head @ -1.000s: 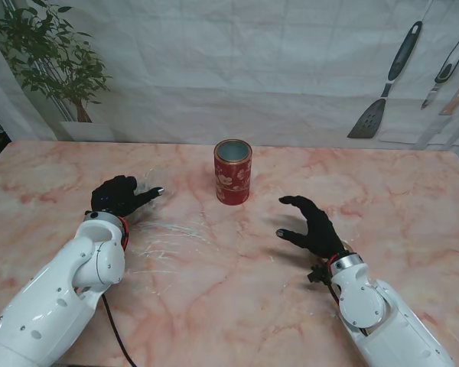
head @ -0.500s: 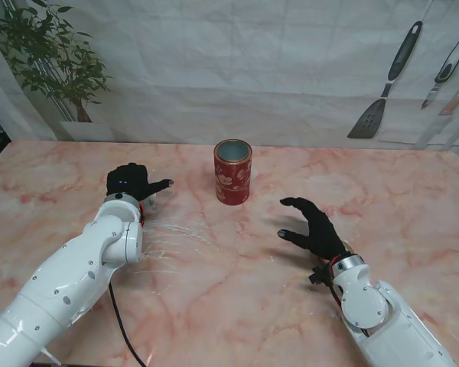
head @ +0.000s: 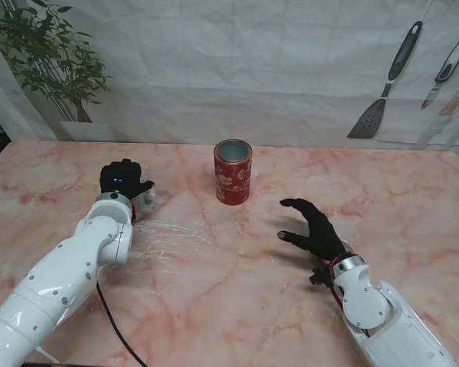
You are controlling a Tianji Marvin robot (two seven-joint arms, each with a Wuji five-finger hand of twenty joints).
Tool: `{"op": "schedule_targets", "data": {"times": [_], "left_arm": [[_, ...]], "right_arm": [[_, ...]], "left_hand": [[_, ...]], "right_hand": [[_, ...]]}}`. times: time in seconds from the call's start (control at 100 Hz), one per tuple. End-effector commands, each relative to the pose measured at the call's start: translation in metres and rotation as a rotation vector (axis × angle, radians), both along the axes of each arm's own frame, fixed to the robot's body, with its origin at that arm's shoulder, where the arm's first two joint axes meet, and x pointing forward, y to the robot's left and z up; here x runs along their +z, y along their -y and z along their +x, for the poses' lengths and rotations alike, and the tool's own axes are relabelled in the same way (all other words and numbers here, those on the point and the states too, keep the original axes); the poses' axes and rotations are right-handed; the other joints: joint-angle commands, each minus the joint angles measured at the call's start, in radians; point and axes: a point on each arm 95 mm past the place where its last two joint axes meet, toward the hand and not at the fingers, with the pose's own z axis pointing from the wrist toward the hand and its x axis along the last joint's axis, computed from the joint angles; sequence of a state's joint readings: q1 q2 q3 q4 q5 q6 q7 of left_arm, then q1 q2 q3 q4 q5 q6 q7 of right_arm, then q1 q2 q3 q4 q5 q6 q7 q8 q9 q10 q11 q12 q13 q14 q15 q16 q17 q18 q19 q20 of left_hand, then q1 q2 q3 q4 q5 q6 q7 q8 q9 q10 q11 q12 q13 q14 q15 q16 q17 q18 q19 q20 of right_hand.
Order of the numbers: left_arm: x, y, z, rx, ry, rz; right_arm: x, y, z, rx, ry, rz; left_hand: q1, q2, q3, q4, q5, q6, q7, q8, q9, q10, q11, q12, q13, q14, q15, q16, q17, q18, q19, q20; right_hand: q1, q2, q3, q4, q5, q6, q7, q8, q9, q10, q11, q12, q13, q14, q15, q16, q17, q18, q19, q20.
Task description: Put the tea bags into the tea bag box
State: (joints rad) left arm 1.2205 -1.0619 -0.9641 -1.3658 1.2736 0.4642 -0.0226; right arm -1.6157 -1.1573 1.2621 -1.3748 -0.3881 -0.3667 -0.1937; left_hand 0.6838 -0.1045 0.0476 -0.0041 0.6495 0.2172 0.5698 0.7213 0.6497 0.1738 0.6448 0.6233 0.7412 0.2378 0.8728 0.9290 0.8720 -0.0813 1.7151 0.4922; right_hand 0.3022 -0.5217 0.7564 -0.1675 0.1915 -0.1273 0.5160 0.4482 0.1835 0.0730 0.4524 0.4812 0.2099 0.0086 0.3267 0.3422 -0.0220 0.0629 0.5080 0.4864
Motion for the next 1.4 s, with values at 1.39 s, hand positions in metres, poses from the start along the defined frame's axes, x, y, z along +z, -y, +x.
{"op": "schedule_targets", "data": {"times": [1.39], "left_arm": [[0.004,0.013,-0.006,0.074,0.142,-0.386]], "right_arm": [[-0.006,-0.002,-0.002,0.046,-0.041,0.007]], "left_hand": [[0.518,0.011,-0.100,-0.097,-0.013,-0.151,0.453,-0.011,-0.076,-0.020,-0.026,-0.082,-0.155,0.071,-0.258,-0.285,-0.631,0.477,-0.701,0.021]], "right_hand": [[-0.017,0.039,-0.022,0.039,-0.027,0.017,0.003,-0.017,-0.019,-0.016,-0.001,0.015,0.003,-0.028,-0.001,0.004,-0.011,-0.048,-0.027,0.028]]}}
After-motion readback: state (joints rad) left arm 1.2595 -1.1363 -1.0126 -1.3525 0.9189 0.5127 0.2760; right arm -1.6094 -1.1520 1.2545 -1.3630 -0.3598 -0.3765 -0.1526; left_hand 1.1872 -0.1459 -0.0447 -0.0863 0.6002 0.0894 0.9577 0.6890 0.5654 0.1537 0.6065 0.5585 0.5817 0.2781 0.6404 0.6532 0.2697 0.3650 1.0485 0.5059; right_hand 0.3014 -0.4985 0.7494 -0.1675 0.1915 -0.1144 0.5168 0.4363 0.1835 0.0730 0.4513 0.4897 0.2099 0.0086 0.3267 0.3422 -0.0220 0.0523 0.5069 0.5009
